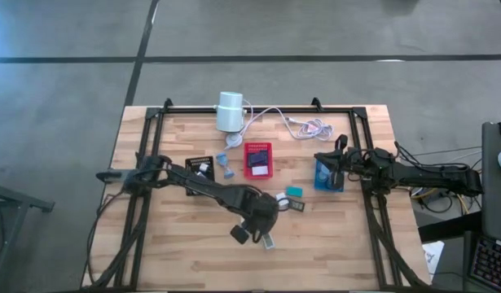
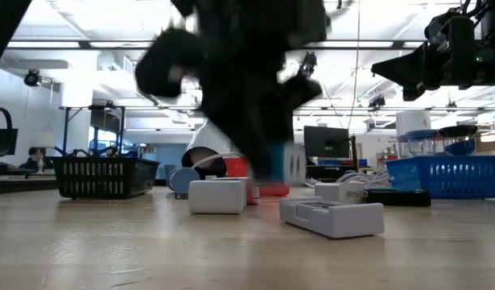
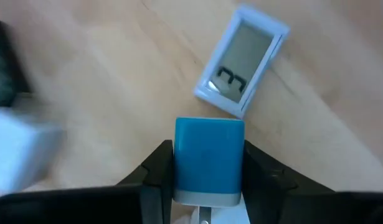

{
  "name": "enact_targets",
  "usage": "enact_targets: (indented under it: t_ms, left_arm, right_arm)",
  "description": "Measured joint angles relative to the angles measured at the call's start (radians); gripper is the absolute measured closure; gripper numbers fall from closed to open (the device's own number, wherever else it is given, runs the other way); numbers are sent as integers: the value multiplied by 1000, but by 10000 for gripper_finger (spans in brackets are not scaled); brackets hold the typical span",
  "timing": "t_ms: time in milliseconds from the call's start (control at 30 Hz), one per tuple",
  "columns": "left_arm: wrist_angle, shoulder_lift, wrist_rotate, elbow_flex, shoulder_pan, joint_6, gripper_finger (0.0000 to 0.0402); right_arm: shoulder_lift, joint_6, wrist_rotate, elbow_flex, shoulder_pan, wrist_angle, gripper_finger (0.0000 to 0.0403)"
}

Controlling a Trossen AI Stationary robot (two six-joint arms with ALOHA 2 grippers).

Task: Pick & Place Office items
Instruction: Put the bottom blue charger adapter into the black basket

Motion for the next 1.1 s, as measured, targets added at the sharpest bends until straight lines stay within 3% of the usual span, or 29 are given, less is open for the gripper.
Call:
enact_targets:
  t_ms: [133,233,333,467,533,633,700,900,1100]
  left_arm:
    - [16,-135,-5,-54,1,-32,279]
    - [66,-283,-34,-173,4,-64,279]
    - [237,-492,-71,-385,12,-97,279]
    - [586,-813,-92,-731,25,-180,279]
    - [749,-972,-186,-889,35,-267,279]
    - [928,-1186,-411,-1076,43,-423,279]
    - [1000,-1310,-482,-1186,40,-467,279]
    - [1155,-1584,-515,-1448,38,-531,279]
    - [1142,-1743,-508,-1582,37,-527,279]
  right_arm:
    - [1,3,0,1,1,-8,394]
    - [2,9,0,1,1,-25,394]
    - [3,22,0,1,1,-35,394]
    - [9,22,1,1,1,-33,394]
    - [9,22,1,1,1,-30,394]
    - [8,22,7,1,1,-27,394]
    - [9,22,8,1,1,-27,394]
    - [9,22,8,1,1,-27,394]
    - [9,18,9,1,1,-27,394]
